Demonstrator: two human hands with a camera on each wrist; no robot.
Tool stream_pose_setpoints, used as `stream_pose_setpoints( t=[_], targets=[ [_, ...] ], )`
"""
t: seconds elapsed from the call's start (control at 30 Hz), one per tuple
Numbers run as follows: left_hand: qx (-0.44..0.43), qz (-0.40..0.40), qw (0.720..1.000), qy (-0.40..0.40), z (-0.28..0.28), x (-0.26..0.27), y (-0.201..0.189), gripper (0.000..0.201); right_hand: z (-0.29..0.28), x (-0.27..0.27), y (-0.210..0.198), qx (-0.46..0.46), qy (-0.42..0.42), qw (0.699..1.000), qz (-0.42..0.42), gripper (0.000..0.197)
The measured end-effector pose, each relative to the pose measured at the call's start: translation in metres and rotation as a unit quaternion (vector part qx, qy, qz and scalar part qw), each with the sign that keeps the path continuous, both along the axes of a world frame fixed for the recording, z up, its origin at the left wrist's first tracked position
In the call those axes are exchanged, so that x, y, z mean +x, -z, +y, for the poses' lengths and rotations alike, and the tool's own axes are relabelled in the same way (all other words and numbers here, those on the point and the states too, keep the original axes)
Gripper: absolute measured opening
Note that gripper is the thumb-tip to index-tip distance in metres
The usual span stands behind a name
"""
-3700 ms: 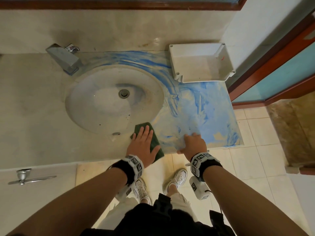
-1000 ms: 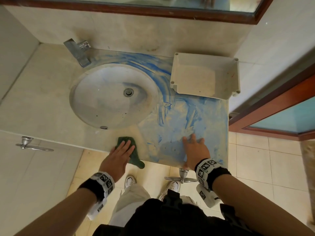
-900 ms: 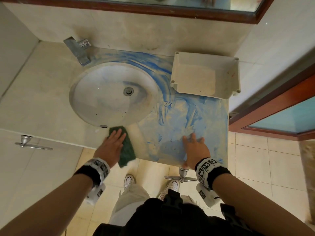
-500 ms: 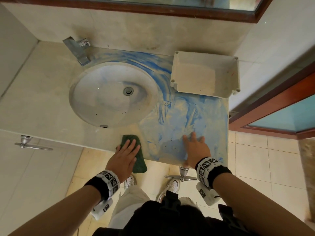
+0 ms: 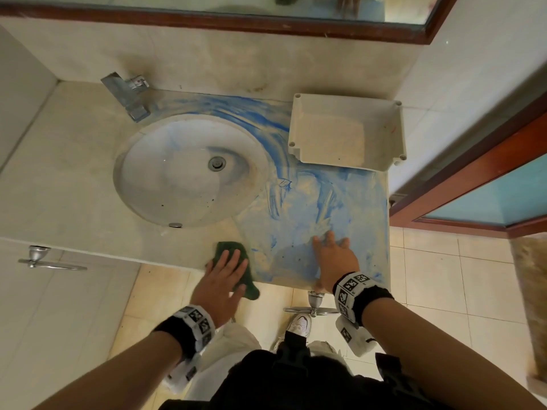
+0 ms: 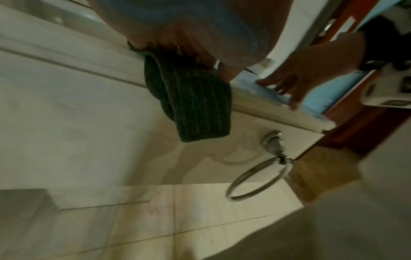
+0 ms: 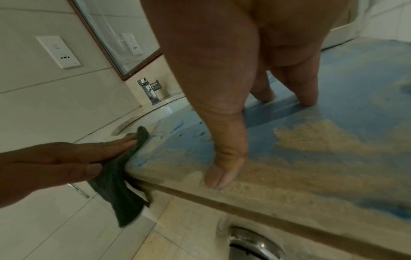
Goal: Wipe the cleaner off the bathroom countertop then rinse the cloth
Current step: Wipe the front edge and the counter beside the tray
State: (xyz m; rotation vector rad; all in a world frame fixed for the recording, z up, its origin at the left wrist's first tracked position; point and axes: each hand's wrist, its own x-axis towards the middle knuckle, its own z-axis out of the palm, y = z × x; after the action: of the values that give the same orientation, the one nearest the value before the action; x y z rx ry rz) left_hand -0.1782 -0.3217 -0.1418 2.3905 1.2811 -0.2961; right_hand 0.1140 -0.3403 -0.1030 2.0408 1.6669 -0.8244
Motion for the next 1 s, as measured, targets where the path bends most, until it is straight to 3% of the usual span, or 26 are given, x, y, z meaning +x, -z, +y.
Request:
stream_pose_setpoints(
  t=[0.1, 0.2, 0.33, 0.43, 0.63, 0.77, 0.9, 1.0],
  targets=[
    [0.012, -0.009, 0.999, 0.040, -0.015, 0.024, 0.006, 0.057, -0.002, 0.002, 0.002, 0.006, -0.004, 1.000, 0.006, 0.110],
    [0.031, 0.004, 0.996, 0.080, -0.007, 0.006, 0.005, 0.053, -0.004, 0.004, 0.003, 0.011, -0.004, 1.000, 0.010, 0.110],
    [0.018, 0.004, 1.000, -0.015, 0.011, -0.043, 0.003, 0.059, -0.003, 0.002, 0.001, 0.016, -0.004, 1.000, 0.008, 0.110],
    [0.023, -0.002, 0.997, -0.080, 0.006, -0.037, 0.005, 0.067, -0.002, 0.001, 0.000, 0.013, -0.002, 1.000, 0.006, 0.109],
    [0.035, -0.027, 0.999, 0.025, -0.028, 0.026, 0.008, 0.060, -0.002, 0.001, 0.002, 0.011, 0.000, 1.000, 0.006, 0.108],
    [0.043, -0.019, 0.999, 0.024, -0.022, 0.008, 0.004, 0.058, -0.002, 0.003, 0.005, 0.010, -0.003, 1.000, 0.004, 0.108],
    [0.026, -0.019, 0.998, -0.058, -0.019, -0.002, 0.003, 0.061, -0.001, 0.002, 0.006, 0.010, 0.002, 1.000, 0.010, 0.108],
    [0.018, -0.003, 1.000, -0.016, -0.024, 0.010, 0.001, 0.064, -0.001, 0.002, 0.006, 0.008, -0.002, 1.000, 0.007, 0.107]
  ],
)
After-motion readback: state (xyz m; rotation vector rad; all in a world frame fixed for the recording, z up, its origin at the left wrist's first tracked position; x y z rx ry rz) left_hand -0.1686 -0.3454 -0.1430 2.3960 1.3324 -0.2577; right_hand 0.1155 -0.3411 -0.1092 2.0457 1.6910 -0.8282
